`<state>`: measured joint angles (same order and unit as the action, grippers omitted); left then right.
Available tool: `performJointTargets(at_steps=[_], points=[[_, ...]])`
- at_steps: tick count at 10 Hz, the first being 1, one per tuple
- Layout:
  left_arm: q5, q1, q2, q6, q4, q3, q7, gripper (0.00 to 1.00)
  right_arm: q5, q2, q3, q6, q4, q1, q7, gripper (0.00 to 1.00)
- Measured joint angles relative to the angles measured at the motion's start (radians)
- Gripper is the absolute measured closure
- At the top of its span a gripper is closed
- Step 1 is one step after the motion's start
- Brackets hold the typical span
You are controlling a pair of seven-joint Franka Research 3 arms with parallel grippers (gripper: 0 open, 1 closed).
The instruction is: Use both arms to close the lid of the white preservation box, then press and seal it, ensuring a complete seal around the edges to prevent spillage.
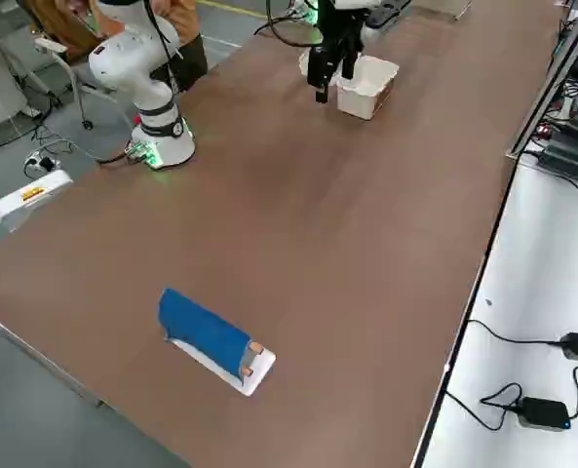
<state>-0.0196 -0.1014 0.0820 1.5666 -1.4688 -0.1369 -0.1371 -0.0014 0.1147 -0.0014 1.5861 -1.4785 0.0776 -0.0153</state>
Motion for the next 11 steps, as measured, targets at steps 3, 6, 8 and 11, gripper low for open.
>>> performJointTargets(at_steps=[3,6,8,11], points=[[0.000,-0.001,0.001,0.000,-0.001,0.000,0.000,0.00,0.000,0.000,0.001,-0.010,-0.002,-0.013,-0.035,0.00],[-0.013,0.000,0.034,0.001,-0.006,-0.003,-0.002,0.00,0.009,0.002,0.007,-0.024,-0.052,-0.164,-0.412,0.00],[-0.026,-0.004,0.075,0.020,-0.008,-0.002,-0.004,0.00,0.015,0.003,0.012,-0.011,-0.101,-0.319,-0.723,0.00],[-0.027,0.009,0.112,0.067,-0.042,-0.005,-0.108,0.00,0.038,0.014,0.013,0.004,-0.140,-0.565,-1.186,0.00]])
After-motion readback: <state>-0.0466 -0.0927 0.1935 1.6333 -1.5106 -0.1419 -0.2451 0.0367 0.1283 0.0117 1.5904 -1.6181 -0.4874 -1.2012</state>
